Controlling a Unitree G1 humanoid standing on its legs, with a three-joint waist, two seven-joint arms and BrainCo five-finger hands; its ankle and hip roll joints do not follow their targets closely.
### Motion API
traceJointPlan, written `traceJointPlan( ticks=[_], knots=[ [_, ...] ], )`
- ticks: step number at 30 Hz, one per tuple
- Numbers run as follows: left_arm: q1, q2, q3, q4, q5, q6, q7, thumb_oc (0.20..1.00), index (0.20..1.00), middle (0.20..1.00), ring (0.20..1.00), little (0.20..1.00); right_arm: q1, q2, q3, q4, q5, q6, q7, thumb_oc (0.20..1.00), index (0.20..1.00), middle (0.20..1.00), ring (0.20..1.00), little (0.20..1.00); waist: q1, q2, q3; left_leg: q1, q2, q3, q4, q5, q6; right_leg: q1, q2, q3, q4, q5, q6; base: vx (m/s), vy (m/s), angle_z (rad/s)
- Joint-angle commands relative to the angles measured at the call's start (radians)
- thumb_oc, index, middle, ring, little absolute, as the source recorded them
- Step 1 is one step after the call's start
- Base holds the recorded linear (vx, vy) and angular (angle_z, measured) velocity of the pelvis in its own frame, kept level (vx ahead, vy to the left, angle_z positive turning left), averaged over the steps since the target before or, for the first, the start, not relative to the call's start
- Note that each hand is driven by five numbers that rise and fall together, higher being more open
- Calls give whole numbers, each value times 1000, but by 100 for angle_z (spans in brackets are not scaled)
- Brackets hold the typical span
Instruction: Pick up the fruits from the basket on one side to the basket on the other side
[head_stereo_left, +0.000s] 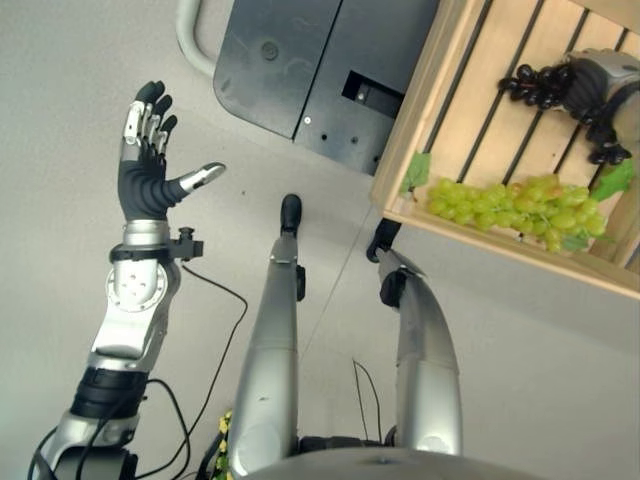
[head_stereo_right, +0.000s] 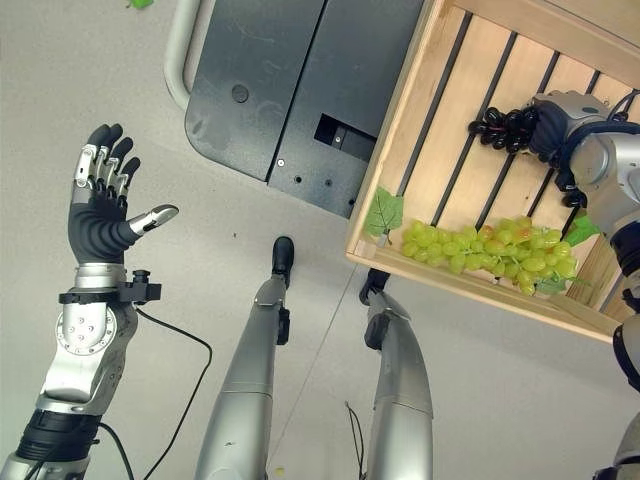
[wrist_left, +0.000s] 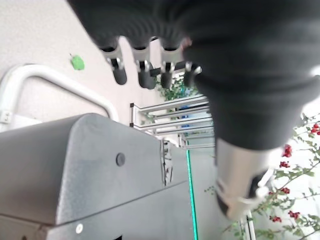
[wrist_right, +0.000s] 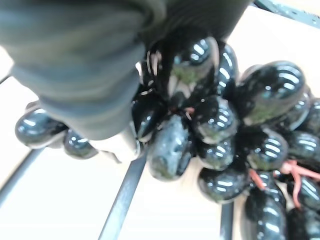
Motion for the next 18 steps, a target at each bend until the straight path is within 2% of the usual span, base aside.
traceJointPlan(
  ticks=[1, 2, 4, 5, 6, 7, 8, 9, 10, 12, 16, 18],
  knots=[
    [45, -9, 51, -89, 16, -34, -2, 1000, 1000, 1000, 1000, 1000, 15, 7, 86, 21, 44, -12, 25, 200, 200, 200, 200, 200, -21, 20, -18, 9, -32, 8, -22, -48, 20, 25, 25, -4, 12, -129, 74, -59, 9, -2],
    [38, -7, 54, -91, 17, -35, -2, 1000, 1000, 1000, 1000, 1000, 10, 5, 81, 21, 44, -12, 24, 200, 200, 200, 200, 200, -20, 20, -18, -13, -32, 14, -27, -23, 25, 6, 22, -16, 4, -106, 66, 0, 0, 0],
    [34, -9, 53, -92, 15, -34, -6, 1000, 1000, 1000, 1000, 1000, 22, 10, 61, 3, 83, -13, 32, 200, 200, 200, 200, 200, -21, 20, -18, -13, -32, 13, -29, -21, 24, 6, 21, -18, 5, -106, 65, -2, -7, 0],
    [39, -13, 51, -90, 13, -33, -8, 1000, 1000, 1000, 1000, 1000, 35, 17, 50, -3, 118, -16, 42, 200, 200, 200, 200, 200, -24, 21, -18, 11, -33, 6, -25, -44, 18, 26, 24, -7, 14, -129, 73, 48, -25, 2],
    [35, -23, 52, -93, 8, -34, -19, 1000, 1000, 1000, 1000, 1000, 87, 47, -29, -36, 284, -23, 72, 200, 200, 200, 200, 200, -31, 24, -18, 15, -33, 6, -29, -42, 19, 26, 24, -7, 15, -129, 74, 0, 0, 0],
    [29, -16, 53, -96, 8, -34, -20, 1000, 1000, 1000, 1000, 1000, 95, 42, -44, -43, 288, -21, 73, 200, 200, 200, 200, 200, -26, 20, -18, -6, -33, 12, -34, -17, 24, 9, 20, -20, 6, -105, 66, 0, 0, 0],
    [38, -17, 47, -92, -1, -35, -28, 1000, 1000, 1000, 1000, 1000, 126, 56, -76, -36, 360, -23, 82, 200, 200, 200, 200, 200, -26, 19, -18, 26, -34, 6, -28, -46, 19, 38, 23, -8, 14, -133, 74, 0, 0, 0],
    [38, -17, 49, -92, -17, -39, -45, 1000, 1000, 1000, 1000, 1000, 169, 84, -143, -53, 531, -35, 110, 200, 200, 200, 200, 200, -26, 18, -18, 39, -33, 8, -30, -47, 18, 52, 22, -12, 12, -134, 73, 60, -36, 1],
    [39, -14, 47, -92, -18, -39, -46, 1000, 1000, 1000, 1000, 1000, 176, 82, -149, -57, 535, -34, 111, 200, 200, 200, 200, 200, -23, 17, -18, 41, -33, 8, -31, -47, 18, 55, 23, -12, 11, -134, 73, 0, 0, 0],
    [35, -16, 45, -92, -29, -43, -63, 1000, 1000, 1000, 1000, 1000, 237, 124, -215, -76, 730, -42, 136, 200, 200, 200, 200, 200, -25, 17, -18, 61, -32, 10, -37, -45, 16, 76, 23, -14, 0, -131, 74, 0, 0, 0],
    [35, -3, 46, -83, -39, -47, -83, 1000, 1000, 1000, 1000, 1000, 377, 195, -320, -183, 989, -57, 168, 200, 200, 200, 200, 200, -20, 5, -18, 142, -28, 15, -77, -35, 10, 157, 26, -24, -35, -123, 78, -2, -16, 1],
    [36, -2, 45, -78, -39, -48, -85, 1000, 1000, 1000, 1000, 1000, 415, 219, -340, -212, 1026, -61, 171, 200, 200, 200, 200, 200, -18, 2, -18, 169, -26, 15, -86, -33, 9, 183, 27, -27, -41, -119, 81, 0, 0, 0]
  ],
)
